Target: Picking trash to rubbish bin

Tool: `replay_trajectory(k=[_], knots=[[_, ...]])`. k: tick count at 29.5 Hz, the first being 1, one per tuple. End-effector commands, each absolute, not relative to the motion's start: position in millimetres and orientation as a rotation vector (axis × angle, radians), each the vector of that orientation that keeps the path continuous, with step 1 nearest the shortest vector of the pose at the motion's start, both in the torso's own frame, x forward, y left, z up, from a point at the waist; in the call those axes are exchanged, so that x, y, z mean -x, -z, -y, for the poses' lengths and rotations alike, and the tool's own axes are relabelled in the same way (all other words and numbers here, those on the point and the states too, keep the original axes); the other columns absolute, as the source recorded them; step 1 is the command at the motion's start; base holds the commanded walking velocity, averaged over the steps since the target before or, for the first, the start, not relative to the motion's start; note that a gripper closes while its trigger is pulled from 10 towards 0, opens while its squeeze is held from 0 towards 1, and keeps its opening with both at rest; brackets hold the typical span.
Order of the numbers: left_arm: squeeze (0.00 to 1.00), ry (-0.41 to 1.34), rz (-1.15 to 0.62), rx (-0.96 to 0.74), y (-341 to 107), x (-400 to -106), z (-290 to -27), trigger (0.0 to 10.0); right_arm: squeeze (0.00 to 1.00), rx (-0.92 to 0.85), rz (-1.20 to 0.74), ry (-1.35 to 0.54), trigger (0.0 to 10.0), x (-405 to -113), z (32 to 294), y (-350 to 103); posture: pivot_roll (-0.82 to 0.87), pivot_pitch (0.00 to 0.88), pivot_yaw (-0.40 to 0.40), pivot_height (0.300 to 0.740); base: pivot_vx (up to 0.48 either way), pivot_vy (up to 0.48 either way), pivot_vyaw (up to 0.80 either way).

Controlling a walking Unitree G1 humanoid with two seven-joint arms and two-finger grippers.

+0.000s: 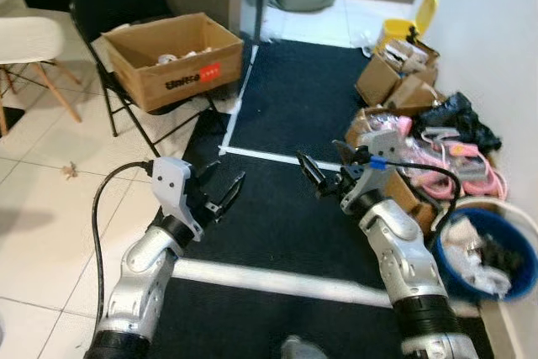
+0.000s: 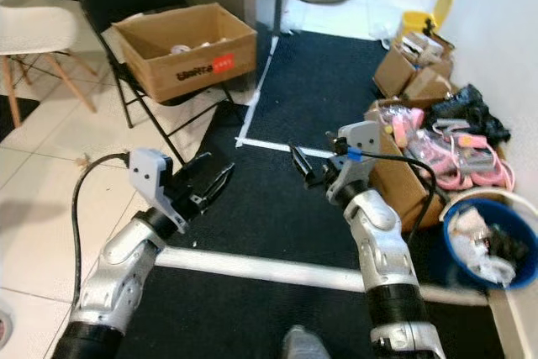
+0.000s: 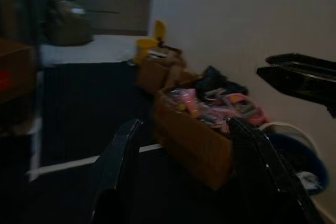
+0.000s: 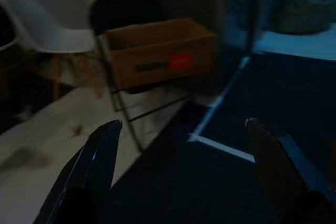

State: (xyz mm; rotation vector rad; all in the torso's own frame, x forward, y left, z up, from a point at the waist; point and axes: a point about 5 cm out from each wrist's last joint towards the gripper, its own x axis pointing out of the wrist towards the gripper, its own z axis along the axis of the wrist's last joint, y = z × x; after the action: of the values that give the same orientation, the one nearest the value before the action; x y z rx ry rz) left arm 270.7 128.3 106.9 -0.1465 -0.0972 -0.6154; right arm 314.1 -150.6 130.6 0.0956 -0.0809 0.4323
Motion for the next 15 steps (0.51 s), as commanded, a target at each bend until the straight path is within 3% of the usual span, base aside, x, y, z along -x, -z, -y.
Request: replay_trajectory(k=[1,15], knots=[[0.0,0.632,0.1,0.152,-108.5,-270.2,-126.0,10.0,0.0,-0.101,0.069,-0.426,10.0,-313.1,153.7,-128.7,0.0,0.0,-0.033,0.74,0.0,0.0,-0.8],[0.0,0.632,0.099,0.154,-109.4,-270.4,-127.1,10.0,0.0,-0.108,0.068,-0.433,10.0,-313.3,152.6,-129.1,0.0,0.0,-0.025,0.74,0.0,0.0,-0.8]])
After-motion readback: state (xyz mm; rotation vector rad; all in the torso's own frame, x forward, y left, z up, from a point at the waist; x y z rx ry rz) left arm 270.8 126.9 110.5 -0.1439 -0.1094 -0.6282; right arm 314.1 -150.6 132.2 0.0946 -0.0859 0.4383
